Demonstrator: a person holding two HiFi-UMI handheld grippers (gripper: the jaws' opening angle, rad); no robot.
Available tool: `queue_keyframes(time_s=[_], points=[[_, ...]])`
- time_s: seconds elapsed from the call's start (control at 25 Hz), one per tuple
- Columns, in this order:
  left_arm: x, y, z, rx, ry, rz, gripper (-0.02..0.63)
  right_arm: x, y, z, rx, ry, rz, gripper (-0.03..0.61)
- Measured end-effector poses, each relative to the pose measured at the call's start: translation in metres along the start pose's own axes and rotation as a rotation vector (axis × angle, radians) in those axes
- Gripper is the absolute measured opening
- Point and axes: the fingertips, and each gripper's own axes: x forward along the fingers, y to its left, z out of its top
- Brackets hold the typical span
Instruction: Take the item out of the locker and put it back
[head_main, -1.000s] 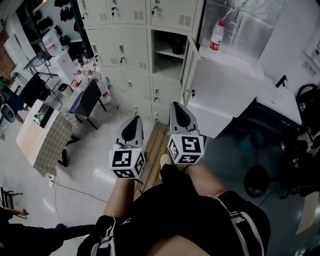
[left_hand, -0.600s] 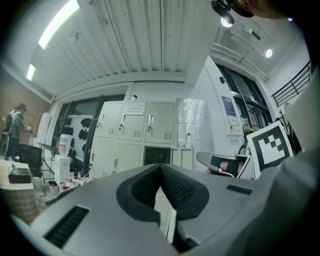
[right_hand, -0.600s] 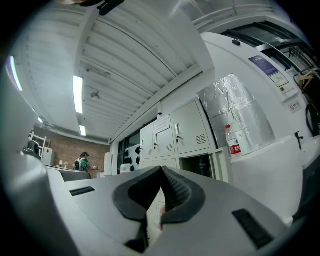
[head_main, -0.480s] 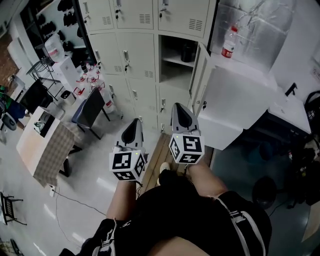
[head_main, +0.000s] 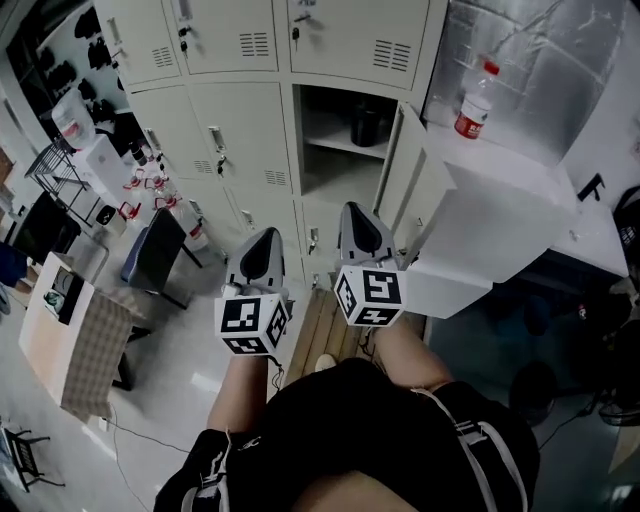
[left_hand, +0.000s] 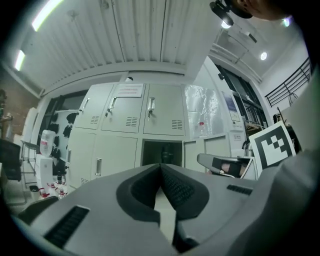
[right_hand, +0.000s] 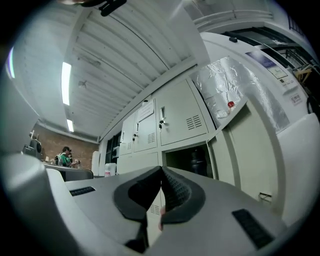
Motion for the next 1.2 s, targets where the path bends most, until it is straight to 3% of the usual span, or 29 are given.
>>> queue_keyframes(time_s=[0.36,0.88,0.96,1.0,1.08,1.2], points=[[0.098,0.038,-0.010,-0.021,0.024,-0.053,0.014,0.096,-0.037,-0.021,-0.010,0.023,-0.071,0.015],[0.159,0.063,-0.018,-0.023,0.049,-0.168,0.014,0.143,-0.052,-0.027,-0.056,-0.007,-0.192,0.017],[0.163,0.067,-0.018,-0.024,0.048,-0.177,0.012,0.153,-0.053,-0.024,-0.057,-0.033,-0.191,0.215],[0.166,0.070,-0.018,-0.024,0.047,-0.180,0.012,0.158,-0.055,-0.023,-0.058,-0.043,-0.197,0.273],[0.170,0.075,-0.019,-0.024,0.048,-0.184,0.014,0.170,-0.060,-0.023,-0.067,-0.048,-0.223,0.338],[0.175,0.082,-0.021,-0.024,0.049,-0.187,0.014,0.189,-0.068,-0.031,-0.071,-0.016,-0.250,0.371]])
